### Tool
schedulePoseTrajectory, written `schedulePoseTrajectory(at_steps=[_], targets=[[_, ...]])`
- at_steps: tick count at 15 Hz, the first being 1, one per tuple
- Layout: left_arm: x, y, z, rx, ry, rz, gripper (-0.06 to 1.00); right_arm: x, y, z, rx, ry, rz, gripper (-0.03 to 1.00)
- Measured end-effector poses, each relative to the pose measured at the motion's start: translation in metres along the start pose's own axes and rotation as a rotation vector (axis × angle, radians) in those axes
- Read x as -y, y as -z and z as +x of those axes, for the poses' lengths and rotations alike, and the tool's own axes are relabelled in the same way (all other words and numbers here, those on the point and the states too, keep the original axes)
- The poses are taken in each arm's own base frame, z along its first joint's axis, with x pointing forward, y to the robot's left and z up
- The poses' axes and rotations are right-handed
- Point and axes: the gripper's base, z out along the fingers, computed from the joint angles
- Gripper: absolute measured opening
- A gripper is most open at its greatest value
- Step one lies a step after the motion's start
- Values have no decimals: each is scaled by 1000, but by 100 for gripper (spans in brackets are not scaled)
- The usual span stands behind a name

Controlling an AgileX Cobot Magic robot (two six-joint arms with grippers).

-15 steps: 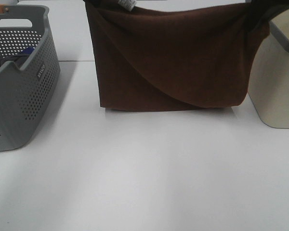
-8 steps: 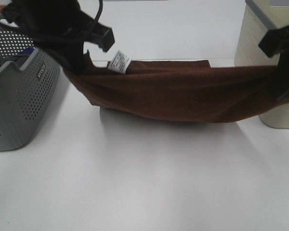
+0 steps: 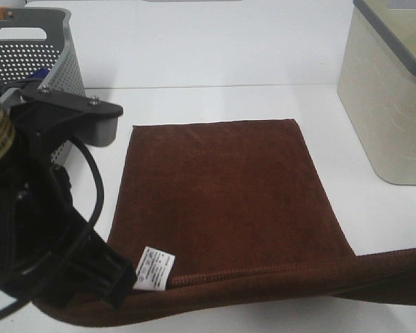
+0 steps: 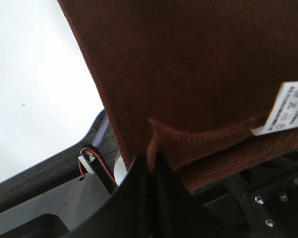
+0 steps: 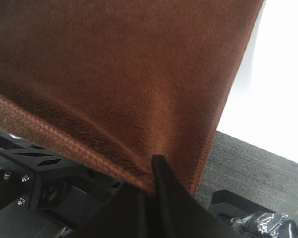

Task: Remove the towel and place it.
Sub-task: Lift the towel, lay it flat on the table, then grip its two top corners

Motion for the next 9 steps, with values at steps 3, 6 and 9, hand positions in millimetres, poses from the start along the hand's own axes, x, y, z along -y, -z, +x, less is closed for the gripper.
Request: schedulePoseTrajectory(at_steps=[3,6,9], targets=[[10,-4,10,-28,-18,11,0,-2,6,8,37,14,-2,0],[10,-4,10,-29,-12,5,0,-2,6,8,38,15,-1,2],[9,-4,11,-37,-13,-1,1,-1,6,8,38,18,7,6]])
